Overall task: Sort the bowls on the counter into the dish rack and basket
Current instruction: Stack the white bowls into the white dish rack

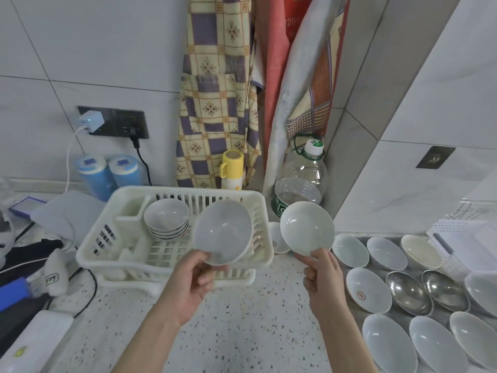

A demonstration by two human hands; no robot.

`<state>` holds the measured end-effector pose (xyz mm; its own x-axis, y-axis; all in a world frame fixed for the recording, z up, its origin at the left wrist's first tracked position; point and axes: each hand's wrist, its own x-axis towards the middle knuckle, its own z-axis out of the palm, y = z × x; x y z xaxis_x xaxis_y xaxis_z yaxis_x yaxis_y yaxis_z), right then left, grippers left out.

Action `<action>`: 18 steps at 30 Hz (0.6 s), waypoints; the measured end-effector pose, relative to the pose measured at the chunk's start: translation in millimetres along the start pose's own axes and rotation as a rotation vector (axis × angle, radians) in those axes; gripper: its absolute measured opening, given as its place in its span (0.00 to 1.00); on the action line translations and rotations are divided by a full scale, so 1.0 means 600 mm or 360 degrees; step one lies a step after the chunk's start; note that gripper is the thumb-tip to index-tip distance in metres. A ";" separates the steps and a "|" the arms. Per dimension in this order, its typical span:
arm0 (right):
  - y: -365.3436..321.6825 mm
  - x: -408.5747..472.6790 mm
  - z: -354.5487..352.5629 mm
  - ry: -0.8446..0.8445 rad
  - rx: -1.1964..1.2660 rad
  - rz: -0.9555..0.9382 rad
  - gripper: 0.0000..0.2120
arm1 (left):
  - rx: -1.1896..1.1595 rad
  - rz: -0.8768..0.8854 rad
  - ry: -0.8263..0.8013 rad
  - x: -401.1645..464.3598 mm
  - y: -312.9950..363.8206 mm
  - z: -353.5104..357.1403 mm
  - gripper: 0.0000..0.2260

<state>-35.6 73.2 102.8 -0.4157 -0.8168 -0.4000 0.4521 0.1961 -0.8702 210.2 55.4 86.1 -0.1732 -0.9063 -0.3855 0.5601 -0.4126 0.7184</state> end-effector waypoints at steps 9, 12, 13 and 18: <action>0.038 0.032 0.148 -0.0135 -0.0417 -0.0117 0.06 | -0.0023 0.0258 0.0323 0.003 0.090 -0.122 0.09; 0.069 0.060 0.194 -0.0109 -0.0714 -0.0123 0.09 | 0.0018 0.0292 0.0369 0.014 0.117 -0.151 0.10; 0.077 0.070 0.207 -0.0117 -0.0827 -0.0119 0.10 | 0.0036 0.0293 0.0385 0.020 0.125 -0.158 0.10; 0.101 0.123 0.255 -0.0204 -0.1080 -0.0081 0.12 | 0.0128 0.0248 0.0452 0.060 0.157 -0.184 0.09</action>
<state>81.8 -58.2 64.9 -0.3079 -0.8835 -0.3530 -0.1768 0.4176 -0.8913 346.3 -6.0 75.9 0.1485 -0.9020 -0.4055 0.4942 -0.2875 0.8205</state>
